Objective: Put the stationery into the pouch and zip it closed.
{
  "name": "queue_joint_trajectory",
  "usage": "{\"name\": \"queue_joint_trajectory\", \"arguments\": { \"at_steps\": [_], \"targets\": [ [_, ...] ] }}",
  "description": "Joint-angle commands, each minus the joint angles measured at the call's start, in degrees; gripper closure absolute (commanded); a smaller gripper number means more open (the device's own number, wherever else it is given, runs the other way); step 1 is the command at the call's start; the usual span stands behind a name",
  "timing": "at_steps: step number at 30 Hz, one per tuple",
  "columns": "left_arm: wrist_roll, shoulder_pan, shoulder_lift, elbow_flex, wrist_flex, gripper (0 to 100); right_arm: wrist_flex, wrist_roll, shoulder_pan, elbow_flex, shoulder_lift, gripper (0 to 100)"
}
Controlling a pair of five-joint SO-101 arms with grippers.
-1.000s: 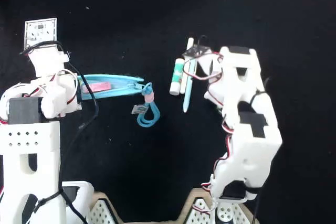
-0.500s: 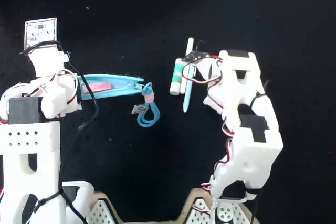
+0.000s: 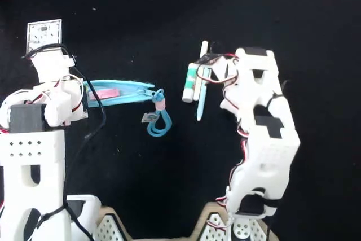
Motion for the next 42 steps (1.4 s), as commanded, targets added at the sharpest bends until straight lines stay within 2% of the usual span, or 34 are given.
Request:
{"name": "queue_joint_trajectory", "arguments": {
  "at_steps": [1, 5, 10, 15, 20, 25, 29, 34, 42],
  "targets": [
    [0.2, 1.3, 0.4, 2.6, 0.0, 97, 4.4, -2.3, -1.1, -3.6, -0.9, 98.6],
    [0.2, 1.3, 0.4, 2.6, 0.0, 97, 9.1, -2.4, -2.4, -4.8, -7.5, 98.8],
    [0.2, 1.1, 0.4, 2.7, 0.0, 97, 12.4, -2.9, -4.4, -1.6, -23.2, 98.8],
    [0.2, 1.3, 0.4, 2.7, 0.0, 97, 12.4, -9.1, -7.6, 7.4, -42.5, 98.8],
    [0.2, 1.1, 0.4, 2.8, 0.0, 97, 10.0, -18.7, -16.7, 13.1, -65.5, 98.8],
    [0.2, 1.0, 0.4, 2.8, 0.0, 97, 2.0, -32.1, -26.1, 17.3, -84.8, 98.7],
    [0.2, 1.2, 0.4, 2.8, 0.0, 97, -6.2, -40.7, -36.7, 23.5, -96.4, 98.7],
    [0.2, 1.3, 0.4, 2.9, 0.0, 97, -23.2, -41.6, -48.5, 34.6, -108.8, 98.7],
    [0.2, 1.3, 0.4, 2.9, 0.0, 97, -47.7, -41.8, -57.1, 47.1, -119.9, 98.7]
  ]
}}
